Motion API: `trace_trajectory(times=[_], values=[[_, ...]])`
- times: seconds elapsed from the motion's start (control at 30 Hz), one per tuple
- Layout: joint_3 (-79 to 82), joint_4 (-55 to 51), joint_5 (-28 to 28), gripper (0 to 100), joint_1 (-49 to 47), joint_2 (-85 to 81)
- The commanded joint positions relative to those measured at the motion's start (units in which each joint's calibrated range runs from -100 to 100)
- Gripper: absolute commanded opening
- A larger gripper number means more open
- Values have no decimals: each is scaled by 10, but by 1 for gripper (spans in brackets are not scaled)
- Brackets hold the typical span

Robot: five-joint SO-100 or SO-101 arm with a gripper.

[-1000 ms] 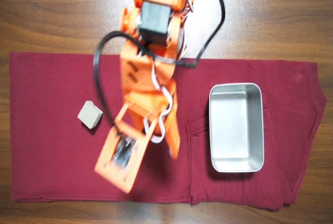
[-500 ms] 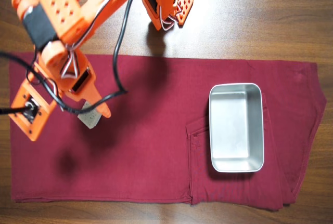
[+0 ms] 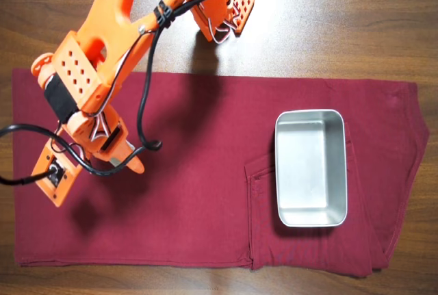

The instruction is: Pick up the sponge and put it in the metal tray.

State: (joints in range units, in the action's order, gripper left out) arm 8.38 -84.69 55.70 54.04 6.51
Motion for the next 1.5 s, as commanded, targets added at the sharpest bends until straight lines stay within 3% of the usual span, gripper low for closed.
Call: trace_trajectory(times=[0.0,0.37,0.43,0.5,0.53,0.73,0.87,1.17,1.27,1.47], values=[[-15,37,0,41,1,27],[-21,108,-18,40,-21,84],[-21,114,-23,31,-26,85],[-16,131,-38,7,-30,90],[-16,129,-41,0,-32,91],[-16,111,-58,0,-55,74],[-37,89,-63,0,-102,-31],[-7,134,-47,0,-452,-216],[54,153,-71,0,-598,-271],[58,87,-137,0,-875,-251]])
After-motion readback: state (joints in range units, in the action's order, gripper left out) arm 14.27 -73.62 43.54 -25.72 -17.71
